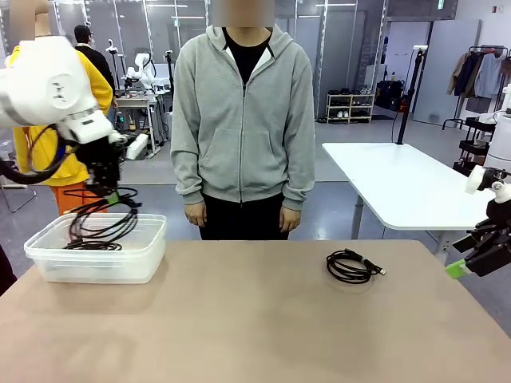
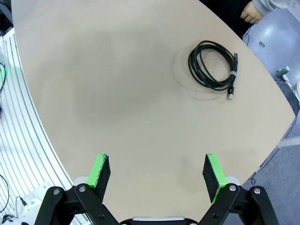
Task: Organize and store the cables.
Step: Place the USB Extension Cable into the Organizing box.
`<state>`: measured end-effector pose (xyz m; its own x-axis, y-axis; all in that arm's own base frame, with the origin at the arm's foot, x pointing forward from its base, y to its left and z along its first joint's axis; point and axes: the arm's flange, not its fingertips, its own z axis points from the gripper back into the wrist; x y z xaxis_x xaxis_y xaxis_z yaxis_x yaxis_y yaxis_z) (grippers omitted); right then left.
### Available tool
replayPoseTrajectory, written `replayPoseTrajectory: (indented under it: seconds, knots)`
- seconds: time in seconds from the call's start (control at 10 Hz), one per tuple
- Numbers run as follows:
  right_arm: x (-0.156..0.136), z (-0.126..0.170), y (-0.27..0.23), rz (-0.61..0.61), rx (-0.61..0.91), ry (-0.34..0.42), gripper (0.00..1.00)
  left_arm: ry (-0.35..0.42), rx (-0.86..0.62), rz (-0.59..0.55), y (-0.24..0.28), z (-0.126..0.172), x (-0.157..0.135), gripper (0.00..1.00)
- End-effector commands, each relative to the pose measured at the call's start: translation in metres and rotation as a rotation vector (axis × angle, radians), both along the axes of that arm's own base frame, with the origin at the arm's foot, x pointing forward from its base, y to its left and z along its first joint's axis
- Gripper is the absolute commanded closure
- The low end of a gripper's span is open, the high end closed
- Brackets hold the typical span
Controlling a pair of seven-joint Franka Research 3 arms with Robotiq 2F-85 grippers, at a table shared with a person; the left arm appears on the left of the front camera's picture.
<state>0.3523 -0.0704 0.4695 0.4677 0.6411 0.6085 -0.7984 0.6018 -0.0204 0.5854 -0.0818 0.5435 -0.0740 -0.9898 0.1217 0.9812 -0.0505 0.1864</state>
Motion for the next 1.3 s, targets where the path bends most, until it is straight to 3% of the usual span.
replayPoseTrajectory:
  seconds: [0.0,0.7,0.8,0.9,1.2]
  knots:
    - [0.002,0.0,0.001,-0.013,-0.002,-0.002,0.0,0.009,-0.055,0.022,0.034,0.002,-0.019,0.87]
    - [0.002,0.0,0.001,-0.013,-0.002,-0.002,0.0,0.003,-0.027,0.039,0.044,0.002,-0.012,0.87]
    - [0.002,0.0,0.001,-0.013,-0.002,-0.002,0.0,-0.001,0.104,0.053,0.055,0.002,0.013,0.87]
    - [0.002,0.0,0.001,-0.013,-0.002,-0.002,0.0,0.004,0.132,-0.039,0.063,-0.002,0.031,0.87]
    - [0.002,0.0,0.001,-0.013,-0.002,-0.002,0.0,0.037,0.134,-0.032,0.082,-0.026,0.075,0.87]
